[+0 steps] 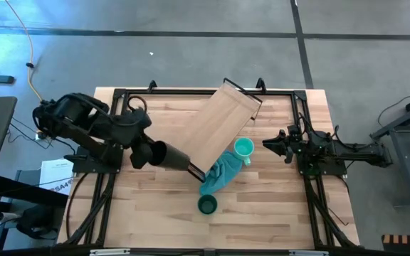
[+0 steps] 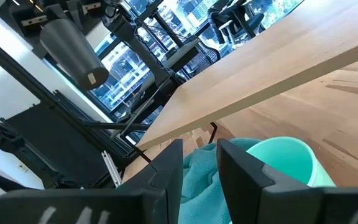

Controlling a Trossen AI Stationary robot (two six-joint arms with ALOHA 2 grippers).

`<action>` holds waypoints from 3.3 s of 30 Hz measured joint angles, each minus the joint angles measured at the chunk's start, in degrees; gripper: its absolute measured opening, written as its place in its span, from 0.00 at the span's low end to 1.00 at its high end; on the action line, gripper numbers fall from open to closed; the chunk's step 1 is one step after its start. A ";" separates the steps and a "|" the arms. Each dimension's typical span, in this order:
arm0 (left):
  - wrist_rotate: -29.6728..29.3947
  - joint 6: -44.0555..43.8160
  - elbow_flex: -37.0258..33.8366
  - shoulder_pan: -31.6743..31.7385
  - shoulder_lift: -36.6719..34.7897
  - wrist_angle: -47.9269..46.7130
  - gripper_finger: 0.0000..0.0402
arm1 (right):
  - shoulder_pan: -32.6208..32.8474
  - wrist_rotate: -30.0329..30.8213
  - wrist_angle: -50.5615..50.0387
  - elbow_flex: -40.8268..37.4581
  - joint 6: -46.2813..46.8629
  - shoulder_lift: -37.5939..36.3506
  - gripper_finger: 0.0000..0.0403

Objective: Stack small to large cups/mugs on shelf
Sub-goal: Put the black cup on the shelf

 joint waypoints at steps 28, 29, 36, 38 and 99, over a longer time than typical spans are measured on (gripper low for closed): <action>-12.12 8.89 0.88 6.96 -2.94 5.81 0.00 | 0.00 0.00 0.00 0.00 0.01 0.00 0.22; -10.85 9.91 0.88 7.85 -2.77 6.62 0.00 | 0.00 0.01 0.00 0.00 0.00 0.02 0.22; -5.18 14.90 0.88 14.54 -0.23 8.50 0.00 | 0.00 0.00 0.01 0.00 0.59 0.02 0.22; -3.32 16.23 0.82 16.04 0.53 8.79 0.00 | 0.00 0.02 0.04 -0.02 0.60 0.06 0.22; 11.45 16.87 0.87 28.09 12.56 6.82 0.00 | 0.00 0.00 -0.04 -0.04 -0.67 0.44 0.22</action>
